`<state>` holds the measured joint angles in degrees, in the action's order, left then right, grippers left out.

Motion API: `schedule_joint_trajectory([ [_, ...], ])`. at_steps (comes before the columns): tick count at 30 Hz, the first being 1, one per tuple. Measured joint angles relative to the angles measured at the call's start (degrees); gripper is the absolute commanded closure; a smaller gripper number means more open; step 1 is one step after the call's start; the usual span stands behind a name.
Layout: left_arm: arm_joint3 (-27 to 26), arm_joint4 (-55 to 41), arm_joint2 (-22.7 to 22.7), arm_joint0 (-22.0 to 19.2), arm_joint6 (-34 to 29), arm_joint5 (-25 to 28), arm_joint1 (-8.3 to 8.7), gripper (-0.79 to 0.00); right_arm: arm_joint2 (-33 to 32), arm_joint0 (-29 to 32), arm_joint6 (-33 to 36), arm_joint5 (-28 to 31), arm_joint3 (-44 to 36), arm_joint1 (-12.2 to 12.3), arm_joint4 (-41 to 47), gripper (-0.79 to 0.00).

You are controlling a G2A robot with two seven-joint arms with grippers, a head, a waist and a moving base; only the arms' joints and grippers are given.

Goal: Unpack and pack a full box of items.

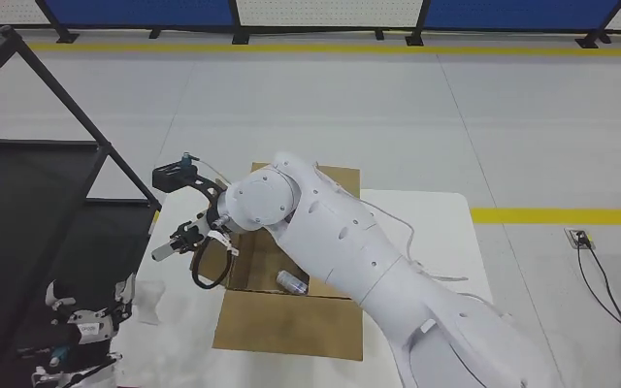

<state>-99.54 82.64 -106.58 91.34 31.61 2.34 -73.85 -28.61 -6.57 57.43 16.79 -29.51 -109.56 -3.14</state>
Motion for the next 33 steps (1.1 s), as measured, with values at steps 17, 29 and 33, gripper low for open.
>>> schedule_joint_trajectory([
  [17,-1.1,17.0,10.0,-4.6,-2.8,0.8,0.43,-0.785,-13.5,15.7,-3.8,4.3,-20.6,11.3,-6.4,-0.785],
  [29,-2.3,23.4,14.7,-4.5,-4.2,0.1,0.52,-0.785,-18.6,23.4,2.2,0.3,-33.6,14.8,-8.7,-0.785],
  [33,-1.2,24.8,16.1,-5.2,-4.3,-0.4,0.51,-0.785,-17.8,21.4,2.4,-1.0,-30.3,14.2,-8.1,-0.785],
])
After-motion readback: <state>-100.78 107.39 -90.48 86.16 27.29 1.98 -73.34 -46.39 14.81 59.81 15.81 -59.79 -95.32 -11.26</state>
